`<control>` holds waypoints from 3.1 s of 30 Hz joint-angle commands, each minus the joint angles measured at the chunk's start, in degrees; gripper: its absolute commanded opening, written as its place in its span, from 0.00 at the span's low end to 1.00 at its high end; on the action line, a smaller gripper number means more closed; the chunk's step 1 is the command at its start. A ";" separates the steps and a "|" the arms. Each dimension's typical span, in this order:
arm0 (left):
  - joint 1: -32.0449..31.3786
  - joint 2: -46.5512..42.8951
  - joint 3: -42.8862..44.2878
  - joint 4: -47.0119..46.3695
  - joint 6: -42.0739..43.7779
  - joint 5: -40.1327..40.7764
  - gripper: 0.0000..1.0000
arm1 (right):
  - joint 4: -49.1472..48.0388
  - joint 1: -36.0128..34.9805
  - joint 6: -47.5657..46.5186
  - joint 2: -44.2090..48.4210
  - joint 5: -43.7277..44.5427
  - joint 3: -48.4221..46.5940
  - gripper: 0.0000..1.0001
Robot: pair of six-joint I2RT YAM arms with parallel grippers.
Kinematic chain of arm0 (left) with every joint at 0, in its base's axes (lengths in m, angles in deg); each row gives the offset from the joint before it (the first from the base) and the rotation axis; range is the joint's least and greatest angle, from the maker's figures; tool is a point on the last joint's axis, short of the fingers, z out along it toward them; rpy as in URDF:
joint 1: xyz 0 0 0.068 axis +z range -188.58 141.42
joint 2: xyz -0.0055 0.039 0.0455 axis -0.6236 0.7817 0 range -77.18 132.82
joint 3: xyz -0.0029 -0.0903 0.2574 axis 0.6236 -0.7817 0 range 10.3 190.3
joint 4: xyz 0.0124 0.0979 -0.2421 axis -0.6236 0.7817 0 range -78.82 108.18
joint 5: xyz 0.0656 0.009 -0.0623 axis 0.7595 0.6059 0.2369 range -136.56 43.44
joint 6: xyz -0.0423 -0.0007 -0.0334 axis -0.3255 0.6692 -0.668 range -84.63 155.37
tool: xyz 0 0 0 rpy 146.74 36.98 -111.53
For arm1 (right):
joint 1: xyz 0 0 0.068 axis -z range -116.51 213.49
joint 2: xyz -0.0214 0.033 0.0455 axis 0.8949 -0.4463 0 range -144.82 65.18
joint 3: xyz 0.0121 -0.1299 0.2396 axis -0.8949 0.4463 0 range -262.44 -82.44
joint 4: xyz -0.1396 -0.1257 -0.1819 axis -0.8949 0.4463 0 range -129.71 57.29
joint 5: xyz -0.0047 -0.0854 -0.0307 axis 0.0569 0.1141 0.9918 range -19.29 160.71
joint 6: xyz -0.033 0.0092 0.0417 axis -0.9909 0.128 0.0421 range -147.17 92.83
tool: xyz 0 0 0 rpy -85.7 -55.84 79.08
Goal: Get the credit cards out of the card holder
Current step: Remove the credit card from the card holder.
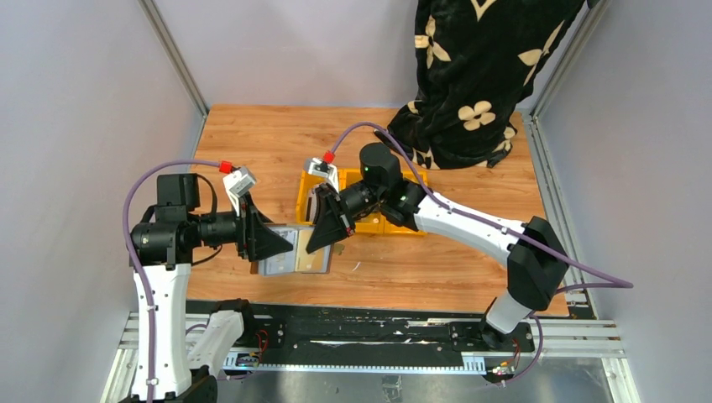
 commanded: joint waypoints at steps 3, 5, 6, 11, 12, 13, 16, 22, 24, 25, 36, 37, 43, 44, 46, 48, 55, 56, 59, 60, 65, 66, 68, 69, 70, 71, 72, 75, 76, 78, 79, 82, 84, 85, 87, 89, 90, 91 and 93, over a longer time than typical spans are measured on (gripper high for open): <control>-0.12 -1.47 -2.97 -1.31 0.58 -2.58 0.50 | -7.22 1.43 4.82 5.04 -3.84 2.35 0.00; -0.12 -1.76 -3.34 -1.35 0.59 -2.88 0.48 | -8.15 1.46 4.91 5.91 -3.31 3.16 0.00; -0.12 -1.84 -3.46 -1.39 0.49 -3.16 0.46 | -8.71 1.45 5.05 6.33 -3.19 3.55 0.00; -0.12 -2.02 -3.72 -1.43 -1.30 -7.20 0.40 | -7.92 1.83 4.05 7.17 -2.75 3.84 0.00; -0.12 -2.17 -3.69 -1.42 -1.76 -7.78 0.43 | -7.87 2.01 4.01 7.15 -2.46 3.96 0.00; -0.12 -2.33 -3.68 -1.43 -1.98 -8.39 0.45 | -7.90 2.10 4.04 6.98 -2.25 3.93 0.00; -0.12 -3.07 -3.69 -1.43 -2.16 -8.58 0.46 | -7.95 2.17 4.20 6.81 -2.07 3.84 0.00; -0.12 -3.95 -3.92 -1.51 -2.80 -10.15 0.33 | -5.74 2.50 2.77 7.35 -1.84 3.95 0.00; -0.12 -4.25 -3.58 -1.51 -2.74 -11.44 0.22 | -4.87 2.69 2.08 7.50 -1.62 4.05 0.00; -0.12 -4.59 -3.17 -1.47 -2.61 -11.73 0.18 | -4.46 2.70 1.70 7.62 -1.60 4.09 0.00; -0.07 -1.20 -1.70 -1.01 0.26 -1.45 0.00 | 5.15 6.95 -3.93 12.13 19.00 2.67 0.63; -0.04 -0.75 -1.56 -1.04 0.42 0.33 0.00 | 6.84 7.46 -5.11 13.51 24.60 3.06 0.63; 0.06 3.60 -0.08 -2.03 -1.66 5.39 0.00 | 8.95 5.15 -4.51 20.23 45.73 6.37 0.58; 0.06 4.07 0.01 -2.44 -2.36 5.45 0.00 | 8.36 4.21 -3.77 20.20 45.19 6.54 0.58; 0.06 4.36 0.12 -3.74 -3.20 5.27 0.00 | 5.80 1.66 -1.32 18.99 41.59 6.47 0.57; 0.06 4.10 0.14 -5.03 -4.96 5.23 0.00 | 2.55 0.06 3.15 16.75 37.40 6.14 0.57; 0.06 2.56 -0.21 -5.80 -5.90 2.40 0.00 | -10.56 -1.16 16.18 9.55 31.42 8.14 0.53; 0.08 2.27 -0.26 -5.82 -5.95 2.00 0.00 | -11.26 -1.17 17.00 8.58 30.59 8.00 0.53; 0.06 1.54 -0.31 -5.93 -6.05 1.36 0.00 | -14.74 -1.26 19.97 6.38 28.64 8.28 0.51; 0.06 1.36 -0.36 -5.96 -6.06 1.20 0.00 | -16.47 -1.26 21.24 5.95 28.15 8.62 0.50; 0.06 1.45 -0.53 -5.92 -6.29 0.22 0.00 | -21.52 -1.50 25.31 3.64 25.42 8.92 0.48; 0.08 1.53 -0.57 -5.91 -6.37 -0.29 0.01 | -21.65 -1.58 25.41 3.44 25.13 8.91 0.47; 0.10 1.57 -0.66 -5.91 -6.41 -1.72 0.03 | -22.25 -1.80 25.67 3.25 25.08 9.07 0.44; 0.06 1.32 -0.66 -5.91 -6.39 -2.43 0.03 | -22.32 -1.85 25.70 3.15 25.18 9.10 0.42; 0.06 1.26 -0.58 -5.89 -6.37 -3.08 0.05 | -22.14 -1.87 25.68 2.96 25.35 8.99 0.41; 0.06 1.16 -0.47 -5.90 -6.36 -3.50 0.06 | -21.44 -1.92 25.40 2.87 25.52 8.81 0.41; 0.06 1.12 -0.20 -5.92 -6.50 -3.77 0.07 | -20.54 -1.95 24.86 2.91 25.74 8.70 0.41; 0.06 1.41 0.89 -5.91 -6.99 -3.63 0.07 | -16.33 -2.11 22.13 3.38 26.85 8.42 0.39; 0.06 1.51 1.37 -5.88 -7.27 -3.56 0.07 | -14.29 -2.13 20.68 3.82 27.79 8.33 0.38; 0.06 1.72 1.78 -5.90 -7.63 -3.28 0.07 | -7.46 -2.21 16.32 5.17 30.78 7.61 0.35; 0.06 1.78 1.93 -5.89 -7.71 -2.84 0.07 | -3.31 -2.22 14.08 5.87 32.14 7.10 0.33; 0.06 1.89 1.73 -5.87 -7.67 -2.19 0.08 | 1.49 -2.40 10.25 7.47 34.71 5.68 0.32; 0.06 1.98 1.47 -5.78 -7.32 -2.00 0.08 | 3.24 -2.72 9.74 7.54 35.63 4.30 0.32; 0.06 2.00 1.37 -5.82 -7.32 -2.05 0.08 | 4.08 -3.22 9.46 7.26 35.92 2.96 0.33; 0.06 2.03 1.23 -5.78 -7.40 -2.41 0.09 | 4.03 -4.05 10.06 6.13 35.80 1.54 0.34; 0.05 1.80 1.05 -5.87 -7.60 -3.74 0.11 | 1.60 -4.48 12.67 5.27 35.77 1.53 0.32; 0.06 1.64 1.04 -5.90 -7.61 -4.65 0.12 | -0.44 -4.50 14.35 4.94 35.69 1.97 0.31; 0.06 1.25 0.90 -5.91 -7.52 -5.57 0.13 | -2.45 -4.44 15.95 4.67 35.69 2.59 0.30; 0.06 0.31 0.68 -6.02 -7.22 -7.91 0.16 | -5.40 -4.43 18.58 4.27 36.11 3.60 0.25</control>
